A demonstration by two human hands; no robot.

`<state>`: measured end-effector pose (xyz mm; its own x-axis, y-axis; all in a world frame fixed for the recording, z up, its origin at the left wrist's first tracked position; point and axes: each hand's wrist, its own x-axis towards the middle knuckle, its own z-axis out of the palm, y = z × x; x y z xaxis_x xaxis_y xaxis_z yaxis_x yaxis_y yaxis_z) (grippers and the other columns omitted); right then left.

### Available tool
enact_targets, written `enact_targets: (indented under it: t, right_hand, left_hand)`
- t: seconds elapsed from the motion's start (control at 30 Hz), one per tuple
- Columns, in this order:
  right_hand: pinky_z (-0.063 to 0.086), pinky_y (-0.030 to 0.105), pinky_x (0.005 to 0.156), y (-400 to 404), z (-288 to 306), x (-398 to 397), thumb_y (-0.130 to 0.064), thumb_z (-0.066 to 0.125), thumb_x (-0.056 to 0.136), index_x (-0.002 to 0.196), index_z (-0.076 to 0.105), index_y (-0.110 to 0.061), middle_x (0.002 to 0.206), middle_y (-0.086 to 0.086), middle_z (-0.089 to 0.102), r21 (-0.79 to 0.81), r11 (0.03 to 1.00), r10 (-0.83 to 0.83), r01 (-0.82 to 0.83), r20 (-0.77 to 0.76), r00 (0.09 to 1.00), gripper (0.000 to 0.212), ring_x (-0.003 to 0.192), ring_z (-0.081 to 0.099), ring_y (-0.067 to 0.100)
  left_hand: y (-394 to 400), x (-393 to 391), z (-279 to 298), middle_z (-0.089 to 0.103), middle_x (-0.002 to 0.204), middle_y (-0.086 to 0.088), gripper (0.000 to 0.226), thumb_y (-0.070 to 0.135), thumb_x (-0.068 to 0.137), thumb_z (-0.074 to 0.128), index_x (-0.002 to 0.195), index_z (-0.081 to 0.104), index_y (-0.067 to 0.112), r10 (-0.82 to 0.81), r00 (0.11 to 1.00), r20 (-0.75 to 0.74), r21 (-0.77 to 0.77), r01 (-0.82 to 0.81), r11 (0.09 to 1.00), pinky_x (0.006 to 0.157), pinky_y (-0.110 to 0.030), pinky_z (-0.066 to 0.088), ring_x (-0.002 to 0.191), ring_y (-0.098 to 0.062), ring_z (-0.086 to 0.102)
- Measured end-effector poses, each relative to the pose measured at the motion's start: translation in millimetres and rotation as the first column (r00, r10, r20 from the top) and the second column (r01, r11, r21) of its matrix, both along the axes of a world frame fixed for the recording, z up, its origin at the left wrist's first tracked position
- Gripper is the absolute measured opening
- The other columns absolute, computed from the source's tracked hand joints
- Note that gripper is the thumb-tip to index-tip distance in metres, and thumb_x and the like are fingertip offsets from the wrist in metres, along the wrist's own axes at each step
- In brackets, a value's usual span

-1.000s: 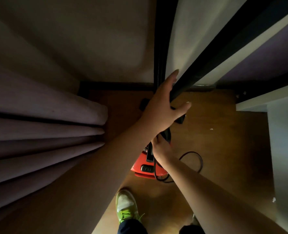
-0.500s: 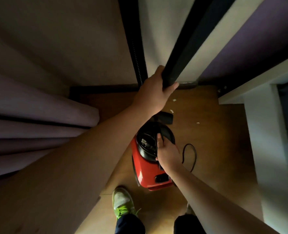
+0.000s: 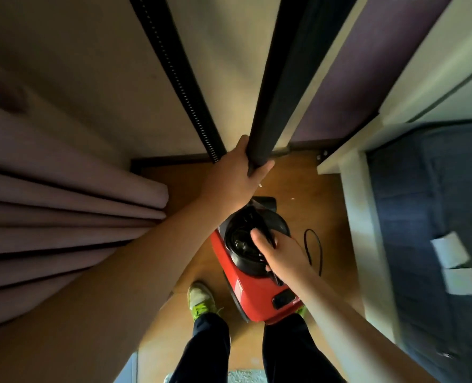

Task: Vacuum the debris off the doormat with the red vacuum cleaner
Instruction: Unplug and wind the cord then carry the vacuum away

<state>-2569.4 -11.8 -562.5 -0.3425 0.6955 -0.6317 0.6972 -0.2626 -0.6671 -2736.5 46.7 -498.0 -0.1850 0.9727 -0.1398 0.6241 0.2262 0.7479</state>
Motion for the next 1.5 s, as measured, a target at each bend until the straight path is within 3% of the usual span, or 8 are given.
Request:
enact_targets:
  t: [0.17, 0.3, 0.63, 0.73, 0.93, 1.1, 1.37, 1.5]
  right_hand:
    - [0.033, 0.012, 0.041, 0.4, 113.6, 17.3, -0.062, 0.044, 0.093, 0.076, 0.056, -0.025, 0.055, -0.008, 0.053, 0.125, 0.985, 0.109, -0.115, 0.057, 0.992, 0.043, 0.046, 0.052, 0.002]
    - [0.042, 0.021, 0.045, -0.2, 199.3, 30.6, -0.061, 0.040, 0.095, 0.083, 0.062, -0.017, 0.061, -0.003, 0.059, 0.230, 0.959, 0.160, -0.168, 0.053, 0.986, 0.050, 0.054, 0.059, 0.007]
    - [0.046, 0.024, 0.060, 3.2, 365.3, 81.6, -0.056, 0.052, 0.093, 0.087, 0.063, -0.020, 0.065, -0.008, 0.059, 0.398, 0.855, 0.334, -0.334, 0.071, 0.940, 0.038, 0.059, 0.058, 0.007]
    - [0.051, 0.028, 0.071, -2.5, 392.2, 96.5, -0.059, 0.055, 0.089, 0.104, 0.068, -0.023, 0.084, -0.006, 0.067, 0.463, 0.790, 0.416, -0.402, 0.077, 0.906, 0.041, 0.080, 0.065, 0.013]
    - [0.031, 0.010, 0.056, -19.3, 427.4, 116.0, -0.056, 0.059, 0.089, 0.110, 0.066, -0.027, 0.074, -0.018, 0.056, 0.547, 0.686, 0.506, -0.479, 0.114, 0.855, 0.036, 0.066, 0.050, 0.000]
    - [0.052, 0.028, 0.066, -50.6, 433.4, 118.7, -0.072, 0.049, 0.081, 0.090, 0.067, -0.024, 0.080, -0.007, 0.070, 0.570, 0.640, 0.526, -0.516, 0.164, 0.835, 0.052, 0.072, 0.064, 0.008]
    - [0.053, 0.031, 0.081, -127.2, 455.9, 113.2, -0.072, 0.050, 0.081, 0.107, 0.064, -0.028, 0.100, -0.007, 0.073, 0.622, 0.557, 0.553, -0.551, 0.217, 0.804, 0.053, 0.094, 0.067, 0.011]
    - [0.053, 0.034, 0.084, -170.2, 461.8, 110.0, -0.089, 0.039, 0.071, 0.105, 0.062, -0.028, 0.098, -0.012, 0.071, 0.606, 0.555, 0.598, -0.569, 0.184, 0.780, 0.074, 0.093, 0.066, 0.006]
  left_hand:
    - [-16.5, 14.6, 102.8, 0.066, 0.098, 0.001, 0.042, 0.046, 0.095, 0.057, 0.123, 0.052, 0.015, 0.031, 1.000, 0.003, -0.011, -0.031, 0.999, 0.076, -0.023, 0.055, 0.093, -0.011, 0.065]
    - [-28.3, 27.8, 190.6, 0.066, 0.109, 0.001, 0.049, 0.048, 0.092, 0.055, 0.130, 0.050, 0.017, 0.061, 0.995, 0.075, -0.009, -0.060, 0.998, 0.092, -0.032, 0.054, 0.107, -0.013, 0.064]
    - [-70.1, 50.2, 351.7, 0.048, 0.103, 0.021, 0.038, 0.033, 0.100, 0.052, 0.133, 0.054, 0.014, 0.081, 0.997, 0.017, 0.038, -0.082, 0.996, 0.080, -0.005, 0.037, 0.105, -0.006, 0.053]
    - [-91.3, 53.6, 374.9, 0.041, 0.099, 0.029, 0.044, 0.031, 0.100, 0.051, 0.138, 0.050, 0.009, 0.107, 0.992, -0.060, 0.083, -0.102, 0.991, 0.080, -0.003, 0.029, 0.102, 0.003, 0.045]
    - [-138.4, 61.3, 401.1, 0.061, 0.107, 0.020, 0.037, 0.023, 0.096, 0.061, 0.131, 0.052, 0.013, 0.190, 0.982, 0.015, 0.153, -0.190, 0.970, 0.081, 0.001, 0.039, 0.102, 0.000, 0.058]
    - [-194.3, 60.8, 406.5, 0.069, 0.113, 0.007, 0.034, 0.019, 0.092, 0.065, 0.124, 0.059, 0.009, 0.248, 0.962, 0.113, 0.207, -0.267, 0.941, 0.096, -0.018, 0.049, 0.104, -0.002, 0.064]
    - [-293.4, 62.4, 430.5, 0.066, 0.094, 0.019, 0.021, 0.021, 0.090, 0.071, 0.108, 0.062, 0.016, 0.354, 0.922, 0.155, 0.263, -0.384, 0.885, 0.071, 0.003, 0.042, 0.081, 0.026, 0.057]
    - [-349.2, 66.1, 428.4, 0.068, 0.085, 0.016, 0.022, 0.022, 0.088, 0.074, 0.103, 0.063, 0.010, 0.403, 0.907, 0.121, 0.313, -0.420, 0.852, 0.070, -0.002, 0.045, 0.077, 0.018, 0.063]
